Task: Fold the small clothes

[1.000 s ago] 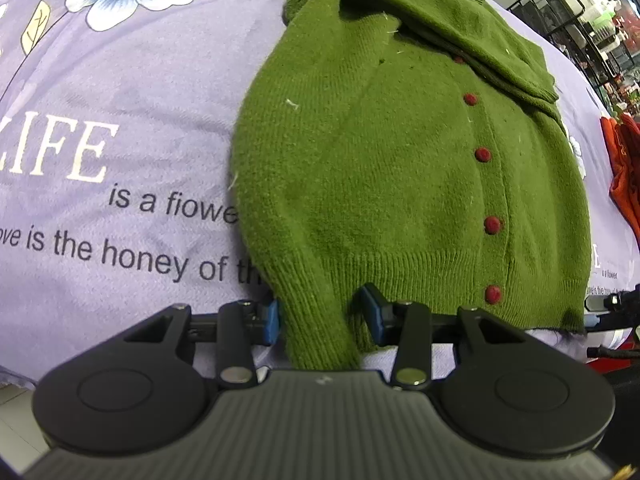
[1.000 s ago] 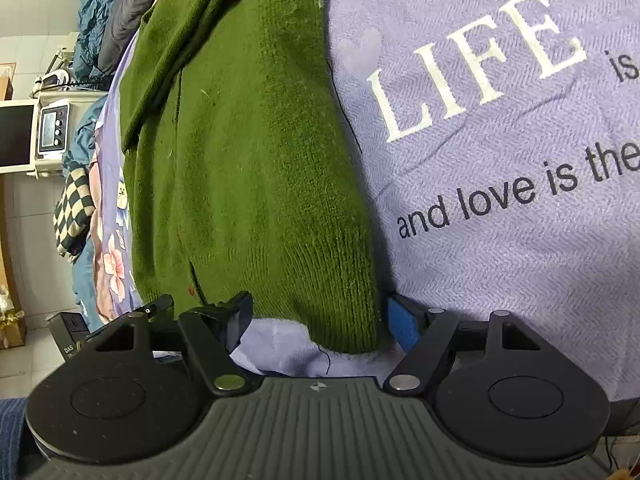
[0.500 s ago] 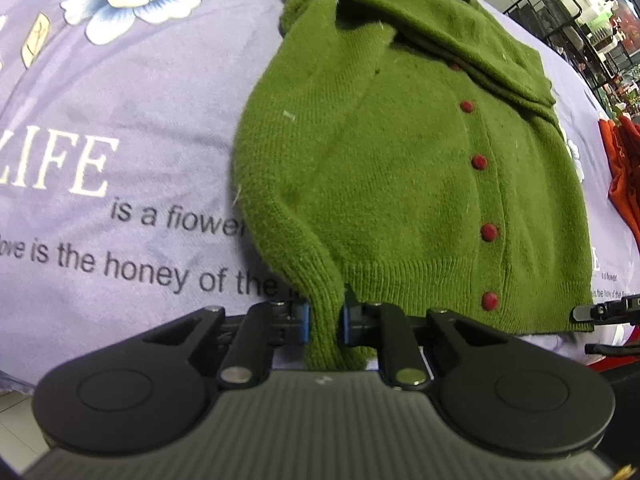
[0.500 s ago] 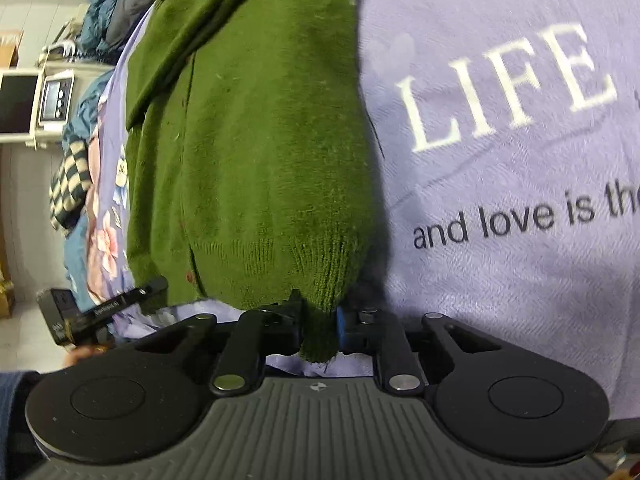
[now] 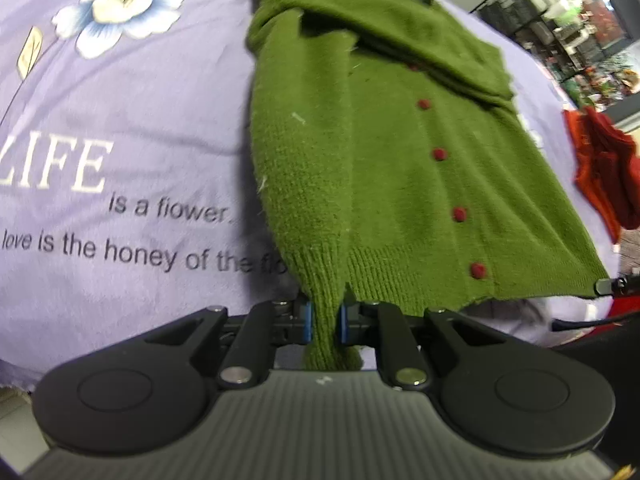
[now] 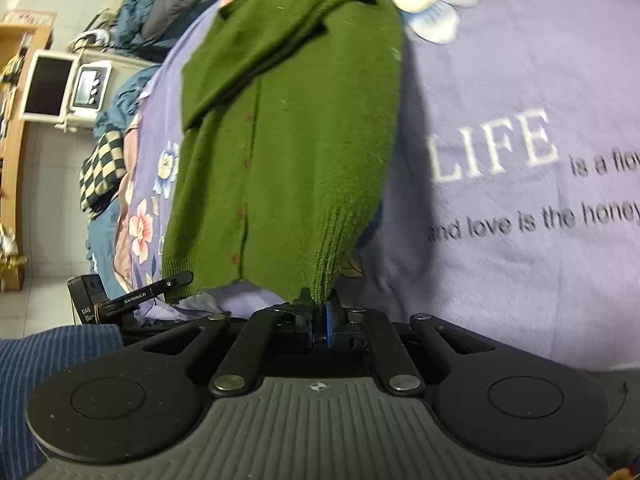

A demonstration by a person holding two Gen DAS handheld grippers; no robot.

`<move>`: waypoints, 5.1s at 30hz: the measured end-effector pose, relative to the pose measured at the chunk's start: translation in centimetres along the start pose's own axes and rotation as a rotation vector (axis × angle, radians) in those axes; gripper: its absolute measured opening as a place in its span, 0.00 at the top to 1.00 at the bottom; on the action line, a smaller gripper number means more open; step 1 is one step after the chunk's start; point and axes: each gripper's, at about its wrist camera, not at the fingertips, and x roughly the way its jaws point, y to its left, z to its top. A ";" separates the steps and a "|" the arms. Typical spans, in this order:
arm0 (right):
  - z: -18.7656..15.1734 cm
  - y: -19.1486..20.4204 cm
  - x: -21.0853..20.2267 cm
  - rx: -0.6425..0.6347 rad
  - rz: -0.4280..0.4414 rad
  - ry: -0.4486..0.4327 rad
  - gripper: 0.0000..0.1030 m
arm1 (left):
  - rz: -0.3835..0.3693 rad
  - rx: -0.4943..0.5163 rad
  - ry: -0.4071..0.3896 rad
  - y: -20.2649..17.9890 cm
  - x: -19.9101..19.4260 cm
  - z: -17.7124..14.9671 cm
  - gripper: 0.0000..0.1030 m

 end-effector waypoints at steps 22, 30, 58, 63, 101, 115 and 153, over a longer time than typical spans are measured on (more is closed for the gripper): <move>13.8 4.2 1.4 -0.085 0.054 -0.301 0.90 | 0.068 0.106 -0.298 -4.4 -1.0 17.5 0.88; 21.6 7.3 1.7 -0.144 0.013 -0.426 0.90 | 0.114 0.094 -0.381 -6.1 1.1 27.7 0.88; 32.2 5.7 8.1 -0.052 -0.234 -0.499 0.89 | 0.211 0.015 -0.268 -5.2 11.9 38.6 0.77; 32.0 6.5 7.8 -0.099 -0.276 -0.560 0.63 | 0.184 0.001 -0.268 -5.2 11.0 38.8 0.42; 15.5 3.3 7.1 -0.396 -0.429 -0.401 0.23 | 0.256 0.333 -0.282 -3.4 6.8 20.4 0.62; 15.6 4.0 3.2 -0.435 -0.426 -0.393 0.90 | 0.262 0.363 -0.247 -1.3 3.5 21.3 0.92; 14.5 2.1 5.4 -0.316 -0.624 -0.382 0.59 | 0.486 0.300 -0.188 -1.9 2.8 19.1 0.65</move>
